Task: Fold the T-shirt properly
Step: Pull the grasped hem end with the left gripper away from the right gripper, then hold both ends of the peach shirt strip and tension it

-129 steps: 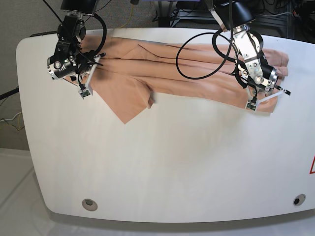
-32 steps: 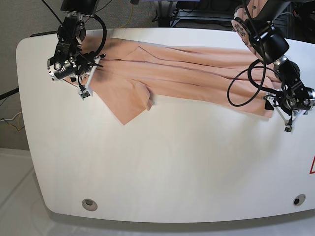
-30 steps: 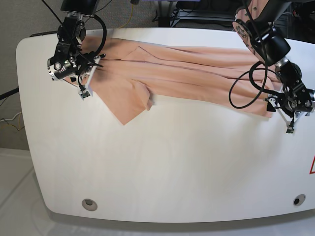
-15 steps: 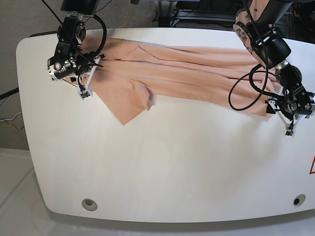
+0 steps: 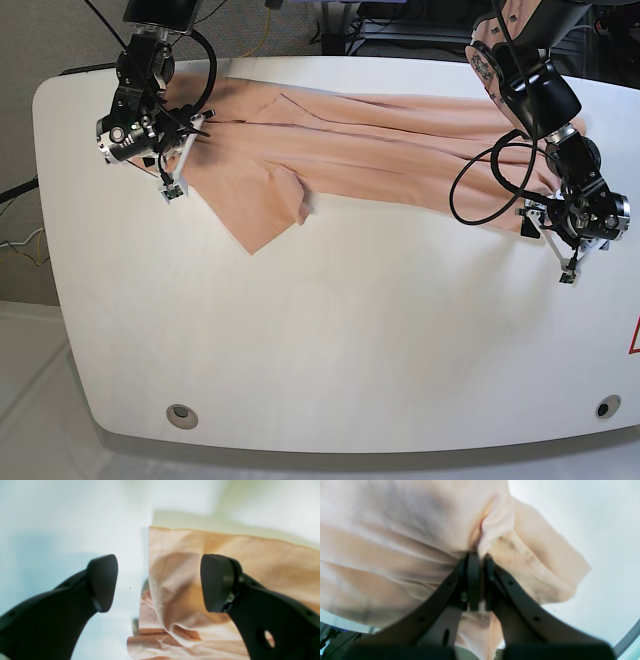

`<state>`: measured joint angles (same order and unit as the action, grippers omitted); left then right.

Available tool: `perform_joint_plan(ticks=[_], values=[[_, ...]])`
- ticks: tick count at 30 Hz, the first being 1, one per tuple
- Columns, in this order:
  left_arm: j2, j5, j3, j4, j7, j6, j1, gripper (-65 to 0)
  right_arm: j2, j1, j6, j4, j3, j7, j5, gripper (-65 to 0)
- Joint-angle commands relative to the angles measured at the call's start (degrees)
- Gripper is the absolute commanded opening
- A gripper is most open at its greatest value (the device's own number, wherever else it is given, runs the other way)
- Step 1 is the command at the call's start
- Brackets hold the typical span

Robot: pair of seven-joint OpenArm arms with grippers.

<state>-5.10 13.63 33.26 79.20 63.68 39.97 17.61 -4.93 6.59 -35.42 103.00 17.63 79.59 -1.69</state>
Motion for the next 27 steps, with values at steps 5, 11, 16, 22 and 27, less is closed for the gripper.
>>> perform_joint_plan(ticks=[5,11,16,22,27], values=[[-0.7,-0.2,-1.6,7.8,0.2,0.0,-0.2,-16.5,-0.5,-0.7,-0.1,1.2,0.1,0.4,0.3,-63.9],[-0.8,-0.2,-3.8,14.0,0.2,0.0,-1.6,-16.5,-0.6,-2.2,-0.1,4.6,0.1,0.4,0.2,-63.9],[-0.8,-0.2,-4.4,16.9,0.2,0.0,-3.9,-16.5,-0.6,-3.6,-0.3,6.8,0.1,0.4,0.2,-63.9],[-0.8,-0.2,-4.6,17.5,-0.1,0.0,-5.9,-16.5,-0.7,-4.2,-0.4,7.7,0.1,0.4,0.2,-63.9],[-0.8,-0.2,-4.6,17.5,-0.2,0.0,-7.0,-16.5,-0.7,-4.4,-0.6,8.3,0.1,0.4,0.2,-63.9]])
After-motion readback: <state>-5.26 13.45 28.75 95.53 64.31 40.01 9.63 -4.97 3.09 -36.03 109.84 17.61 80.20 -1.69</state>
